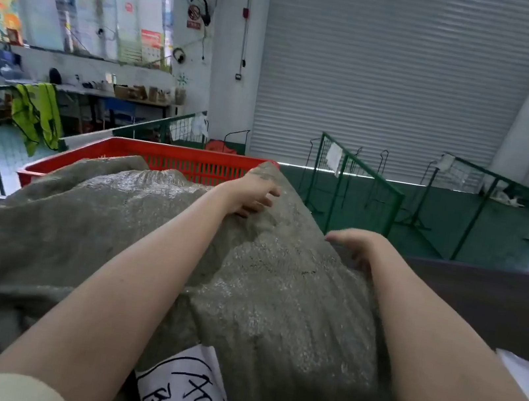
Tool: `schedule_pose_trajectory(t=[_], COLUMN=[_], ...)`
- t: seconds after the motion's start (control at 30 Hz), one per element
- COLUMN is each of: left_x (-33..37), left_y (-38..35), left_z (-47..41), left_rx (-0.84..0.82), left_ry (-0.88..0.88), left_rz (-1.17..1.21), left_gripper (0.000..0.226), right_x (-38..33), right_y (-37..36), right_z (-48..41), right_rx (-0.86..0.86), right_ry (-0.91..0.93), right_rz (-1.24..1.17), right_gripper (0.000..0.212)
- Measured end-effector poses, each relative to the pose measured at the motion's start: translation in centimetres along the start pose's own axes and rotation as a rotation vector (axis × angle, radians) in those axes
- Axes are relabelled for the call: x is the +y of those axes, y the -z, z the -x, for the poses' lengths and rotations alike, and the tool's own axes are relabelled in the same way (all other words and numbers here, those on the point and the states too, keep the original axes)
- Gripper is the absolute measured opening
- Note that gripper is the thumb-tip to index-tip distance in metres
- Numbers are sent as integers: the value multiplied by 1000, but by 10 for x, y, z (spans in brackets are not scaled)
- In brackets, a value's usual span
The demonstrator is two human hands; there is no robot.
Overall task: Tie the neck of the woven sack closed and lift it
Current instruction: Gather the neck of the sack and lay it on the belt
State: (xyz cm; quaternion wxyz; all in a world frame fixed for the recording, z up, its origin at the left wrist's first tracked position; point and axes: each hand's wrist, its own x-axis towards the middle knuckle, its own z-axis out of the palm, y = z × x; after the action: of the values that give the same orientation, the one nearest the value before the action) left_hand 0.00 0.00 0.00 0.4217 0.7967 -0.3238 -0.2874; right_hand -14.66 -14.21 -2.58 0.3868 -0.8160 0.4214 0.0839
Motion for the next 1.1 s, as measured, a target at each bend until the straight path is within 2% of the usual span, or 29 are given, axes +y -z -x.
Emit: schedule_pose_trajectory(t=[0.07,0.13,0.2,0.27,0.37,0.43,0.5,0.6,0.7,0.83,0.9,0.97,1.0,1.1], left_x=[0,-2,2,12,31,45,59,75,90,107,115,128,134,150], left_y=[-4,-6,-6,-5,-3,-2,-3,-6,-3,11,17,19,19,18], left_z=[2,3,4,9,14,17,23,32,39,44,48,58,64,78], left_rx=[15,7,12,-5,-40,-46,-83,-105,58,368,427,419,374,159], left_ry=[9,19,11,-15,-32,0,29,-27,-105,-264,-360,-461,-517,-651], left_rz=[-43,-92,-106,-55,43,131,252,401,425,526,524,530,547,583], left_gripper=[36,38,38,38,49,59,64,51,32,2,17,7,14,21], right_x=[9,13,8,-3,-25,-40,-52,-62,-63,-57,-58,-65,-70,-84], right_y=[1,5,17,30,47,55,58,62,67,69,64,54,48,29], right_z=[-4,-10,-10,-3,14,31,51,73,86,99,107,114,117,117], right_rx=[-106,-53,45,118,110,98,18,-113,-145,-127,-188,-181,-145,3], right_ry=[-83,-86,-40,68,302,496,662,804,781,617,564,530,525,592], right_rz=[-28,-106,-169,-265,-463,-557,-592,-552,-408,-294,-211,-145,-126,-237], right_gripper=[50,28,21,22,5,22,28,25,23,22,30,31,30,33])
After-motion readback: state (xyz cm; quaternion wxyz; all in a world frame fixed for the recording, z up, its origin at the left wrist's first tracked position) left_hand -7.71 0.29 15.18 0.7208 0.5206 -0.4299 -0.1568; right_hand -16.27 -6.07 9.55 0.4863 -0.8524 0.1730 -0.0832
